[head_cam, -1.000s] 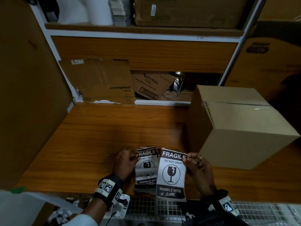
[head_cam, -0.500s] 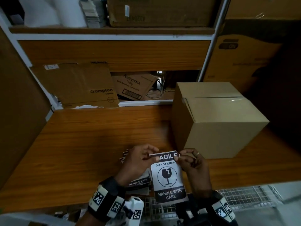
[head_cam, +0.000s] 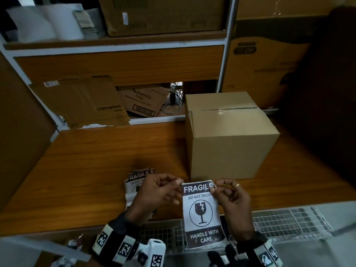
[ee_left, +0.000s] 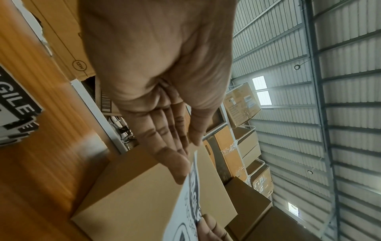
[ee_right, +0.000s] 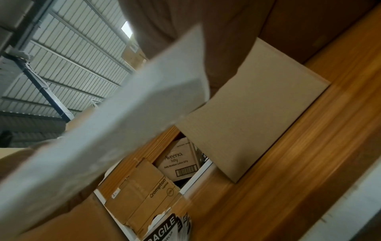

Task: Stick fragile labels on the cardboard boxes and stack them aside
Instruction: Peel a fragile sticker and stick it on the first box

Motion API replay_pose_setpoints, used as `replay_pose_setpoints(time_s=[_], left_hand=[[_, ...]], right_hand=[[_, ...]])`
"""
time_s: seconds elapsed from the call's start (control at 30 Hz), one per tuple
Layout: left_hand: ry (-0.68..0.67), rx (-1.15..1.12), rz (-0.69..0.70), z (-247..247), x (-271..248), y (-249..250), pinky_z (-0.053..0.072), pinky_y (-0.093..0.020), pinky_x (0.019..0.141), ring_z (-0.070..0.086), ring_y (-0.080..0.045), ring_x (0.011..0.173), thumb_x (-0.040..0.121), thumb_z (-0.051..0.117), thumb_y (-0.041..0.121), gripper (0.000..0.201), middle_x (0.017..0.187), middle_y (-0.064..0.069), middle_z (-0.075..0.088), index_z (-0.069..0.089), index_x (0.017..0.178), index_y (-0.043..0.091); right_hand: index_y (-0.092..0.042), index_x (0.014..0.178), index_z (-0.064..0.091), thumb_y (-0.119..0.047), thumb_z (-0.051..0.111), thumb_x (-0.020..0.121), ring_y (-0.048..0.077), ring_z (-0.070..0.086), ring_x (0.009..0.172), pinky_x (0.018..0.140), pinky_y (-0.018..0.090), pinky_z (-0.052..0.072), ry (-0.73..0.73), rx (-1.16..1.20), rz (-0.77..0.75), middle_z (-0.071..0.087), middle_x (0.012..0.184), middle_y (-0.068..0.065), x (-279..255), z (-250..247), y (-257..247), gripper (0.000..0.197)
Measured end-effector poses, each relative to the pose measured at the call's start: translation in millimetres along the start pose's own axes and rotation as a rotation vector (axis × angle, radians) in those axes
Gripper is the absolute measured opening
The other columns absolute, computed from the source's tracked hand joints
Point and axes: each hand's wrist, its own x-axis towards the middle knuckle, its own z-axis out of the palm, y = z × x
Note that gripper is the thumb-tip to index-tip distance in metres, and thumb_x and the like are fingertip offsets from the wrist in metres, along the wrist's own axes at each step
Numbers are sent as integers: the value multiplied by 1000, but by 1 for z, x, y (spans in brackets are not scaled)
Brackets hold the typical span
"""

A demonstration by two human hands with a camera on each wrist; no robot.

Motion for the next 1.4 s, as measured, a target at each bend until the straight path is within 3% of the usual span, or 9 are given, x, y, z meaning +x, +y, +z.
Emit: replay_pose_setpoints(time_s=[0.27, 0.7, 0.8, 0.9, 1.0, 1.07, 1.2, 1.3, 1.4], left_hand=[[-20, 81, -10, 33, -9, -13, 57, -38, 65, 71, -36, 74, 91, 71, 22, 25, 88, -16, 78, 73, 95, -3], [-137, -116, -60, 56, -5, -21, 53, -24, 69, 67, -22, 87, 98, 57, 18, 29, 102, -19, 75, 65, 106, -9], [-125, -144, -68, 58, -1, -21, 53, -25, 71, 64, -23, 89, 95, 58, 22, 26, 101, -16, 75, 68, 101, -1], [-129, -144, -54, 60, 2, -21, 53, -27, 72, 61, -26, 90, 95, 58, 23, 28, 104, -20, 74, 70, 103, -1], [-163, -155, -39, 62, 5, -21, 52, -26, 72, 63, -25, 86, 97, 56, 21, 34, 99, -21, 71, 65, 107, -10], [-184, -154, -34, 64, 5, -19, 53, -24, 71, 65, -21, 80, 96, 56, 21, 37, 92, -19, 71, 64, 109, -12], [-193, -157, -27, 68, 8, -19, 51, -22, 67, 65, -15, 74, 95, 57, 20, 32, 84, -12, 70, 65, 106, -9], [-186, -126, -28, 70, 10, -21, 51, -22, 67, 63, -15, 74, 101, 53, 11, 20, 81, -10, 69, 67, 100, -4], [-203, -91, -33, 71, 11, -22, 53, -23, 69, 64, -16, 74, 102, 53, 10, 19, 80, -10, 69, 67, 99, -2]], right_hand=[[3, 100, 62, 9, 71, 86, 26, 76, 78, 63, 30, 61, -70, 22, 24, 76, 86, 19, -4, -37, 0, 17], [-6, 102, 64, 1, 73, 86, 29, 74, 89, 72, 37, 63, -80, -83, 20, 76, 95, 10, 3, -43, 1, 20], [-10, 107, 65, 4, 75, 84, 14, 72, 99, 69, 22, 60, -163, -118, 0, 75, 103, 2, 0, -37, -7, 29], [-17, 116, 69, 2, 81, 80, -7, 57, 119, 82, 9, 53, -273, -255, -148, 57, 136, -12, 0, -32, -10, 43], [-42, 124, 67, -14, 88, 75, -1, 34, 144, 107, 6, 34, -324, -467, -324, 36, 157, -16, 6, -35, -1, 60], [-43, 129, 65, -18, 89, 74, 8, 29, 150, 115, 18, 28, -318, -504, -428, 31, 162, -9, 9, -36, 3, 65], [-36, 130, 67, -18, 84, 82, 24, 44, 142, 111, 46, 44, -355, -476, -559, 43, 155, 0, 10, -38, 7, 54], [-36, 120, 70, -27, 75, 89, 22, 49, 137, 108, 40, 46, -371, -536, -618, 50, 147, -4, 9, -40, 11, 32], [-29, 111, 72, -15, 80, 87, 17, 53, 132, 107, 28, 45, -355, -473, -577, 55, 139, -5, 8, -40, 13, 29]])
